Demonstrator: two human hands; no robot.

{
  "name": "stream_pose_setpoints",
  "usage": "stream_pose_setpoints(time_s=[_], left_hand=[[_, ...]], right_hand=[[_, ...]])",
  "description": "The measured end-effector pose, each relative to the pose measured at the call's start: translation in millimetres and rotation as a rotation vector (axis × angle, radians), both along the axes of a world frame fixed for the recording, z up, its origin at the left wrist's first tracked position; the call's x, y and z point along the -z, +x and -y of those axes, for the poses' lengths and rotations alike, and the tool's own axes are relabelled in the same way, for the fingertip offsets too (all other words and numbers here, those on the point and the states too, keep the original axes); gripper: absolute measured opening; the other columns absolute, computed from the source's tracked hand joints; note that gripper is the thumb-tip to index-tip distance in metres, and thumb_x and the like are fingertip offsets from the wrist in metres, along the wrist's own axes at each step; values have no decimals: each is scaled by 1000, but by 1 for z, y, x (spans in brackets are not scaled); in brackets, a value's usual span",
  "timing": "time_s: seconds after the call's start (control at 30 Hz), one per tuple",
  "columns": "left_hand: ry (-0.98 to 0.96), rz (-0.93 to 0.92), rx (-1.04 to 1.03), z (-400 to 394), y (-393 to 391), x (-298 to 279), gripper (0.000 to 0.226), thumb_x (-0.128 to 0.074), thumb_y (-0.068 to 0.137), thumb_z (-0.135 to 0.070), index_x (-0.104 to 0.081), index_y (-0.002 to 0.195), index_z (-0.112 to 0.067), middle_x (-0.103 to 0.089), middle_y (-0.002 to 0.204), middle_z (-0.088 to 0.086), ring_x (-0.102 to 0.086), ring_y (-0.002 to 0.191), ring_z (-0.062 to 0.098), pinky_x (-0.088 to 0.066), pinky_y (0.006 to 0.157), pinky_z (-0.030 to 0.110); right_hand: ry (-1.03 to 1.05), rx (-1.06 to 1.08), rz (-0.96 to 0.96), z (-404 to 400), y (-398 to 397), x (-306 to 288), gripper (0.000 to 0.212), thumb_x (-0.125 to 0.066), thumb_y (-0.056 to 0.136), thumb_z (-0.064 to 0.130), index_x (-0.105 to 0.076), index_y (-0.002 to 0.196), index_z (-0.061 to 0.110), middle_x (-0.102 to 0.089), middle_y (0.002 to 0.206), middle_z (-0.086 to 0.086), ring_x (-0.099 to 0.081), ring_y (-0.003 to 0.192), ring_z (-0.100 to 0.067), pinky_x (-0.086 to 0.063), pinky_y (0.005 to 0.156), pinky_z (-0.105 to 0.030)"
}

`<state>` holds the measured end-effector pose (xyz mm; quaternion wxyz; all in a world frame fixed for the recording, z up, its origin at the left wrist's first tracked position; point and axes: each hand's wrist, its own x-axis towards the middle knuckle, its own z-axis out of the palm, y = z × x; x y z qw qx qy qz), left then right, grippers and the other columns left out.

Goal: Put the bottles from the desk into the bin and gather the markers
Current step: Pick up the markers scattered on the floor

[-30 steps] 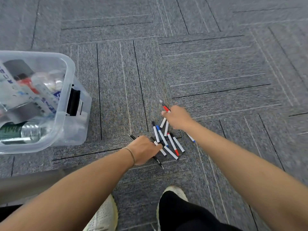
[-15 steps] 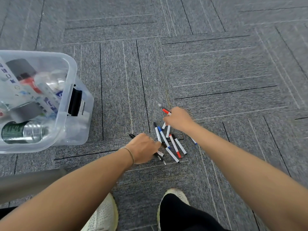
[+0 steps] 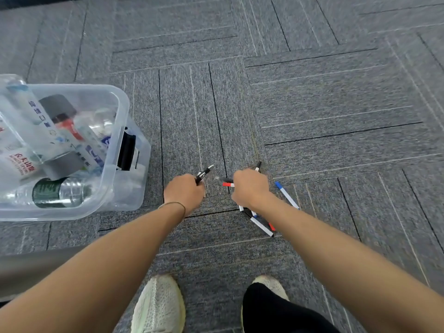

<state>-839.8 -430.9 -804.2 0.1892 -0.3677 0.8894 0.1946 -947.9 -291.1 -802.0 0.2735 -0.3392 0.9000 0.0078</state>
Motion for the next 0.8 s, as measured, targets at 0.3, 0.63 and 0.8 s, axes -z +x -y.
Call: stream_pose_setpoints(time_s=[0.3,0.63,0.8], left_hand=[[300,-125,-252,-17,-42,4,29,-49,109,-33,-64,121,-10,-68,81,2,-52,53,12,-42,44,22],[173,-33,140,-69,-123,8,29,-66,91,-43,-71,92,-14,-74,79,4,-73,72,23,-63,67,35],[92,8,180,-82,-126,24,30,-66,92,-45,-68,90,-16,-69,70,0,-68,63,19,-58,59,30]], right_hand=[[-246,508,357,-19,-43,-7,25,-50,96,33,-56,81,13,-54,69,1,-47,55,-16,-39,51,-28],[-301,752,365,-86,-81,-10,38,-60,98,34,-55,71,8,-60,58,-8,-58,50,-23,-49,55,-31],[-290,731,413,-107,-85,0,41,-55,103,31,-54,70,8,-50,55,-2,-43,42,-15,-36,45,-28]])
